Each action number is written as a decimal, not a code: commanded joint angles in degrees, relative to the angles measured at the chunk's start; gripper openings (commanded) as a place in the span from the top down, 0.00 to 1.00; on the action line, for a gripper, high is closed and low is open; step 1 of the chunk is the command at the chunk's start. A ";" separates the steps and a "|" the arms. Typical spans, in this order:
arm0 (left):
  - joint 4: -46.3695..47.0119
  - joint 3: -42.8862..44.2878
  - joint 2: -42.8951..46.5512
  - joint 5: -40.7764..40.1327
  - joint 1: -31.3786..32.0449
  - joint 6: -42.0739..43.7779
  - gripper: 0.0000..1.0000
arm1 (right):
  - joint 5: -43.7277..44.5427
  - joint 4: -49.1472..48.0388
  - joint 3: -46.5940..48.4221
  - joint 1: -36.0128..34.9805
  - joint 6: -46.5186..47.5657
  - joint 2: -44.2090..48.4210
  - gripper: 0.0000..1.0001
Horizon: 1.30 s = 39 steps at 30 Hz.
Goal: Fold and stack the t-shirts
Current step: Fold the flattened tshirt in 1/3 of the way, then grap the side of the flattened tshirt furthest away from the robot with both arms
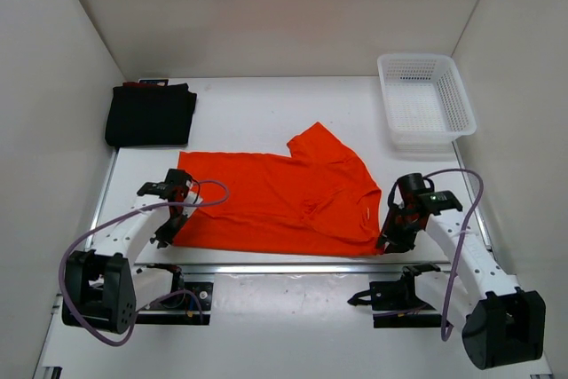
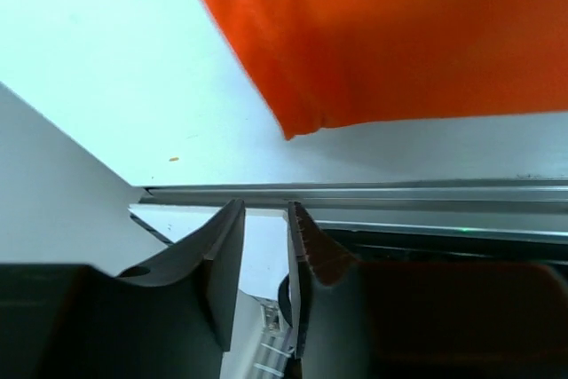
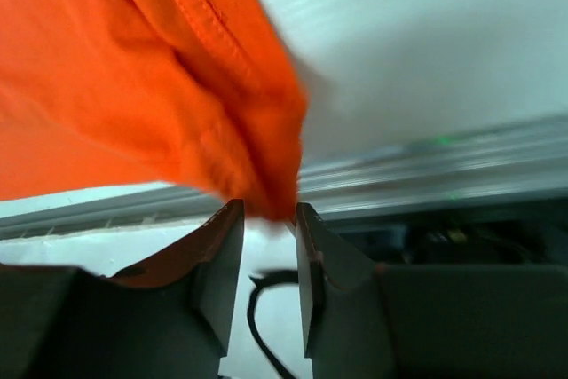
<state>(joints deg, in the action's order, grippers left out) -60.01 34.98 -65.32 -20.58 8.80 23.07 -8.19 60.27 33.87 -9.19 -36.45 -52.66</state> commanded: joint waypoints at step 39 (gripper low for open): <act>25.46 46.75 -49.02 18.47 -8.45 -20.34 0.39 | 10.12 -2.00 115.64 -11.82 20.19 -103.16 0.48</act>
<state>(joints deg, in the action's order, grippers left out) -36.77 80.82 -114.93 -3.75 0.45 4.36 3.57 59.35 150.15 -20.47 -16.01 -154.43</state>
